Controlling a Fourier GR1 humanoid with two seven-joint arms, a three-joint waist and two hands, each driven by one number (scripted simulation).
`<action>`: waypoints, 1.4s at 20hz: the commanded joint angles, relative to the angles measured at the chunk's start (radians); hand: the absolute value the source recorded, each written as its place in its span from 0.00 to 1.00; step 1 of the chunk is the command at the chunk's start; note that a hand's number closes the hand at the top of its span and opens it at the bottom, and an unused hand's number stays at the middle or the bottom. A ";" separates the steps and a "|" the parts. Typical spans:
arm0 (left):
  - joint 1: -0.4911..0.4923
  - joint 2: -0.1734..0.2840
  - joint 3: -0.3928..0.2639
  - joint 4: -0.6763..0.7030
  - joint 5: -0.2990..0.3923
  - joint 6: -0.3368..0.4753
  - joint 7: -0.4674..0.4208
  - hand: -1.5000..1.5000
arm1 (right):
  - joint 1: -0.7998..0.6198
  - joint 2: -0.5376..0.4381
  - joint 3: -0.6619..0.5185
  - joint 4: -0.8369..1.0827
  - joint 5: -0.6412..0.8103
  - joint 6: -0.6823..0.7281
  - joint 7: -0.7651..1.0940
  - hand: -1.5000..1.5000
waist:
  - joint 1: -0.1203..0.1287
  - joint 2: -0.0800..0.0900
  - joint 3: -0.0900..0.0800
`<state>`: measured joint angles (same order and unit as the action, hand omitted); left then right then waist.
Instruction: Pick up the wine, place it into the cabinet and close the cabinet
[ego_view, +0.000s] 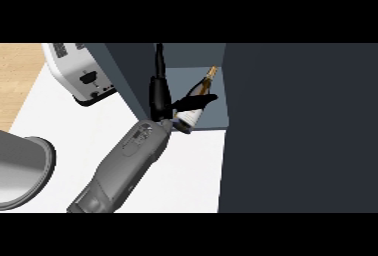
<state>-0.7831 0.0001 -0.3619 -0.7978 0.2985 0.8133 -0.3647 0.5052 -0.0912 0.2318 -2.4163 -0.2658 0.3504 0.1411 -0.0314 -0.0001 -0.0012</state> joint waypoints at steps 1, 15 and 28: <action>0.035 0.000 -0.059 -0.090 -0.003 -0.028 0.031 0.00 | 0.039 -0.016 -0.024 -0.186 -0.036 -0.041 0.072 0.00 | 0.019 -0.004 0.001; 0.414 0.100 -0.192 -0.637 -0.026 -0.097 0.137 0.00 | 0.020 -0.041 -0.001 -0.179 0.041 -0.091 0.089 0.00 | 0.032 -0.008 0.001; 0.760 0.384 -0.140 -1.021 0.058 -0.351 0.103 0.00 | -0.071 -0.099 -0.050 -0.172 -0.028 -0.106 0.185 1.00 | 0.041 -0.002 0.000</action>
<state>-0.1208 0.3059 -0.5255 -1.7279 0.3024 0.5728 -0.2323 0.4456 -0.1607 0.1988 -2.4309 -0.2106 0.2645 0.1992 0.0030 -0.0042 -0.0003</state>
